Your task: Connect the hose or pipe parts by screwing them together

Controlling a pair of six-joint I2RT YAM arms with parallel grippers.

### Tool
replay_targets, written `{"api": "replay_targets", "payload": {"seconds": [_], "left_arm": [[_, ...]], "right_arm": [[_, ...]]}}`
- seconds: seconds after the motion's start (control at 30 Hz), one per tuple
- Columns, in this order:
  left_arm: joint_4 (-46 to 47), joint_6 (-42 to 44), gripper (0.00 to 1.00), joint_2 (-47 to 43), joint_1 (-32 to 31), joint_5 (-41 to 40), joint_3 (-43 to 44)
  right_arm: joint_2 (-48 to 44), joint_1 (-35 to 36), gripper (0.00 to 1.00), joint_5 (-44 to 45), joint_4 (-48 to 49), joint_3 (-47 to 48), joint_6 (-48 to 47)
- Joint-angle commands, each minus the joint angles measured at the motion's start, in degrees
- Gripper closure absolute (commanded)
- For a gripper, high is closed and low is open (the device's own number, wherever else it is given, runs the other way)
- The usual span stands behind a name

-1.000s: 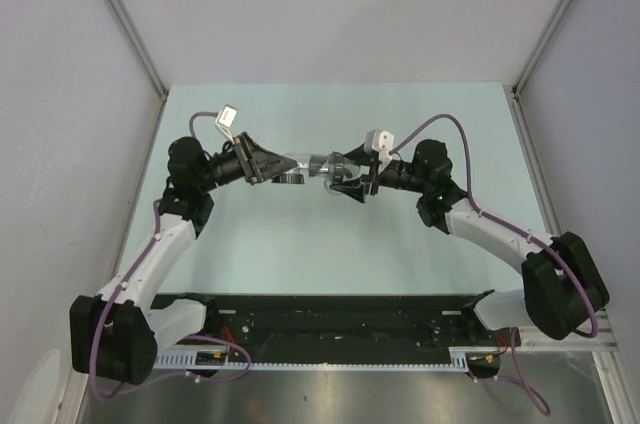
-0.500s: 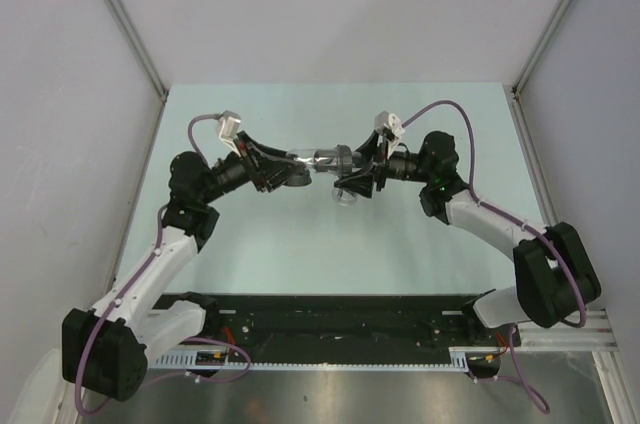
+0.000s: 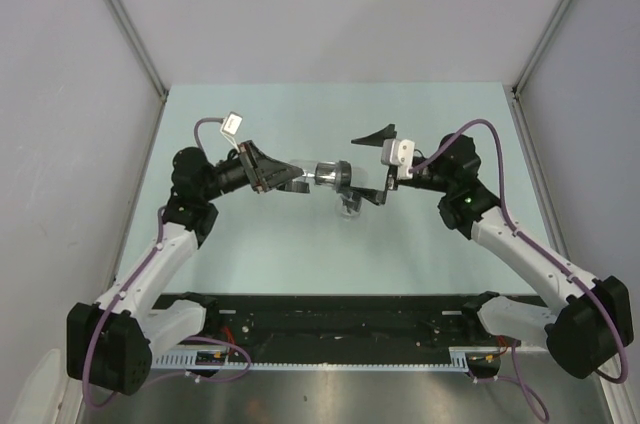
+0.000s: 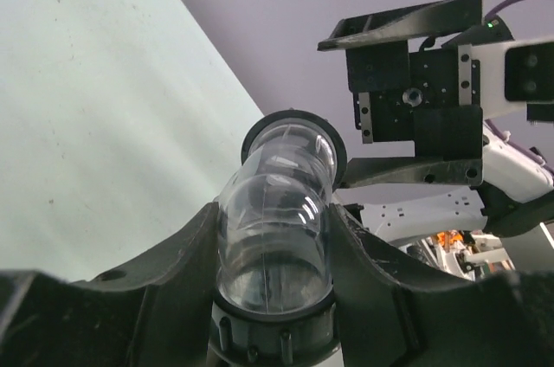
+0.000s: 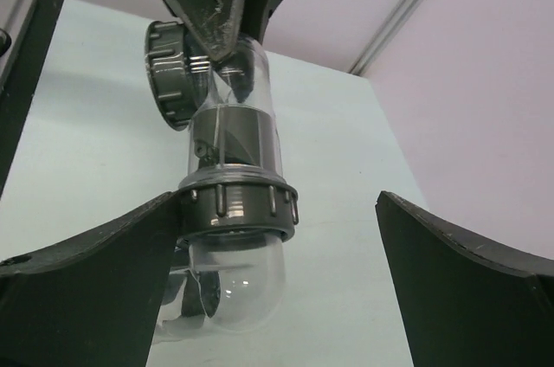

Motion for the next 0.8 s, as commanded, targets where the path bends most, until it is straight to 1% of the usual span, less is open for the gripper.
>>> {"api": "replay_targets", "payload": {"seconds": [0.0, 0.13, 0.33, 0.47, 0.63, 0.77], "left_arm": [[3.1, -6.8, 0.99, -1.7, 0.2, 2.9, 3.1], [2.6, -7.8, 0.99, -1.4, 0.2, 3.2, 3.9], [2.3, -5.9, 1.00, -1.2, 0.3, 1.9, 3.5], [1.7, -3.8, 0.99, -0.7, 0.5, 0.5, 2.9], [1.3, -3.4, 1.00, -0.2, 0.6, 0.6, 3.0], [1.1, -3.6, 0.99, -0.3, 0.6, 0.6, 3.2]], "right_arm": [[-0.7, 2.4, 0.00, 3.8, -5.1, 1.6, -12.3], [-0.5, 3.5, 0.00, 2.9, -4.8, 1.9, -12.0], [0.9, 4.1, 0.04, 0.7, -8.9, 2.7, -9.9], [0.9, 4.2, 0.00, 0.3, -11.5, 3.0, -6.5], [2.2, 4.2, 0.00, 0.8, -16.2, 4.3, -6.4], [3.2, 4.2, 0.00, 2.1, -15.4, 4.6, -5.8]]}}
